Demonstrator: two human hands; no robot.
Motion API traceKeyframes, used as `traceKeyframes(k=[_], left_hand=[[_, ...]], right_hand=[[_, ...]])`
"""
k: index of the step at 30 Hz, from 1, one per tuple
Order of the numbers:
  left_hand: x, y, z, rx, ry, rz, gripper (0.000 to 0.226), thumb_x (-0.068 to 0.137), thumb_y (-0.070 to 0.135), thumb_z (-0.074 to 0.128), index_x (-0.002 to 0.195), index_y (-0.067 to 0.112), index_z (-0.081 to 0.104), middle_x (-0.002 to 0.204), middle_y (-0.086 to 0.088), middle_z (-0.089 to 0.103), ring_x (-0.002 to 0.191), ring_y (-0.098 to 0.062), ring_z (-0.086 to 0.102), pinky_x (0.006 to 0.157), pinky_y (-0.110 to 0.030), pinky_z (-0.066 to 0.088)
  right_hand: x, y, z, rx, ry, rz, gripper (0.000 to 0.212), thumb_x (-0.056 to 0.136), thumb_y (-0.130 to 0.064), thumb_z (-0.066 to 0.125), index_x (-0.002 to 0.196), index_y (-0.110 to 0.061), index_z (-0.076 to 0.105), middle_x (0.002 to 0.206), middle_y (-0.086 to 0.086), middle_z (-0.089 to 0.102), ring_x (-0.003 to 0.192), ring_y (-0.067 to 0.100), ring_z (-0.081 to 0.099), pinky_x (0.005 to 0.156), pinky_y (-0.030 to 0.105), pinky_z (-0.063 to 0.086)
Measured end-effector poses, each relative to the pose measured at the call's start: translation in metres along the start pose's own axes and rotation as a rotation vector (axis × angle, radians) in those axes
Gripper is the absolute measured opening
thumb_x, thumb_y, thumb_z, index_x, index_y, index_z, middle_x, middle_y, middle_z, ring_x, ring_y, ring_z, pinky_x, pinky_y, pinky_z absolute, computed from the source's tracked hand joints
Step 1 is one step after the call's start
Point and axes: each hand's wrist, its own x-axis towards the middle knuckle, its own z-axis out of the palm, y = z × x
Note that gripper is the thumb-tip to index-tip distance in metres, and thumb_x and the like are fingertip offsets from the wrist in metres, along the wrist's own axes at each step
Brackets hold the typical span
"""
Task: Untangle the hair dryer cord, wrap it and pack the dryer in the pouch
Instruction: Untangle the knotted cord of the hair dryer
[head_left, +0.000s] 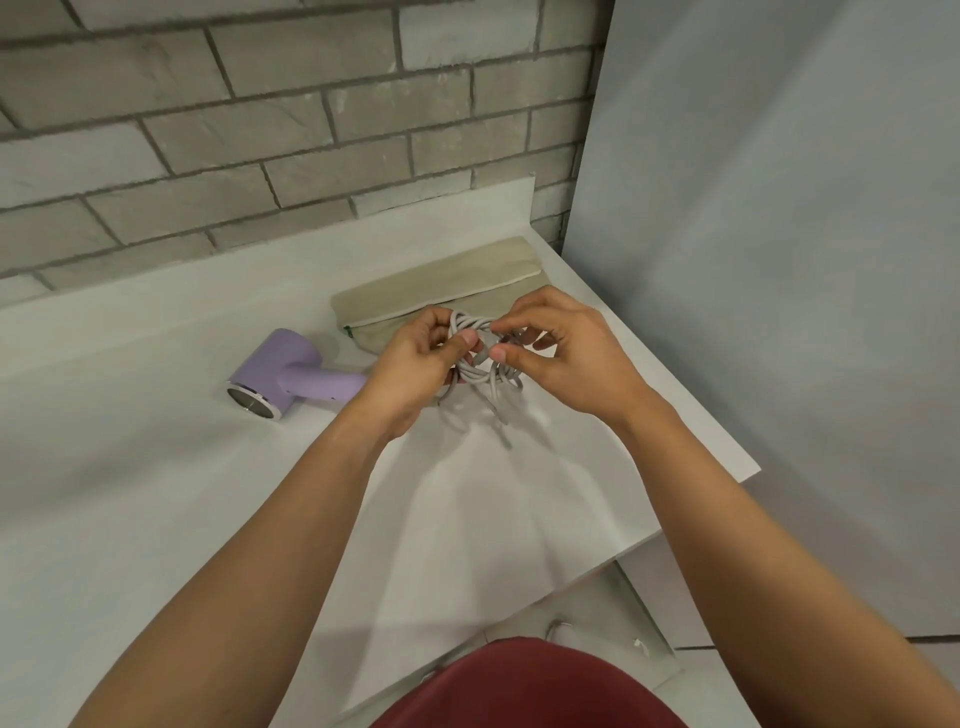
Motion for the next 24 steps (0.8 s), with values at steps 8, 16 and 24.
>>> traceKeyframes(k=[8, 16, 24], left_hand=[[-0.004, -0.001, 0.001, -0.015, 0.018, -0.011, 0.014, 0.104, 0.012, 0.059, 0.114, 0.002, 0.061, 0.086, 0.000, 0.066, 0.079, -0.016, 0.068, 0.072, -0.030, 0.059], [-0.011, -0.003, 0.000, -0.109, 0.019, -0.027, 0.011, 0.105, 0.010, 0.056, 0.114, 0.004, 0.057, 0.096, -0.008, 0.073, 0.082, -0.018, 0.071, 0.068, -0.026, 0.058], [-0.016, -0.010, -0.010, -0.086, 0.001, -0.014, 0.004, 0.106, 0.017, 0.056, 0.103, 0.014, 0.056, 0.096, -0.001, 0.067, 0.083, -0.011, 0.069, 0.074, -0.029, 0.057]], right_hand=[[-0.005, 0.003, 0.012, 0.056, -0.095, 0.044, 0.019, 0.100, -0.028, 0.069, 0.117, -0.032, 0.078, 0.135, -0.005, 0.056, 0.108, 0.009, 0.063, 0.081, 0.022, 0.057], [-0.015, -0.008, 0.031, 0.391, -0.117, 0.418, 0.056, 0.093, -0.052, 0.073, 0.140, -0.032, 0.049, 0.132, -0.015, 0.065, 0.114, 0.004, 0.067, 0.098, 0.029, 0.054], [-0.032, -0.007, 0.036, 0.630, -0.293, 0.534, 0.040, 0.092, -0.056, 0.065, 0.121, -0.030, 0.072, 0.118, 0.004, 0.076, 0.116, 0.022, 0.071, 0.103, 0.043, 0.057]])
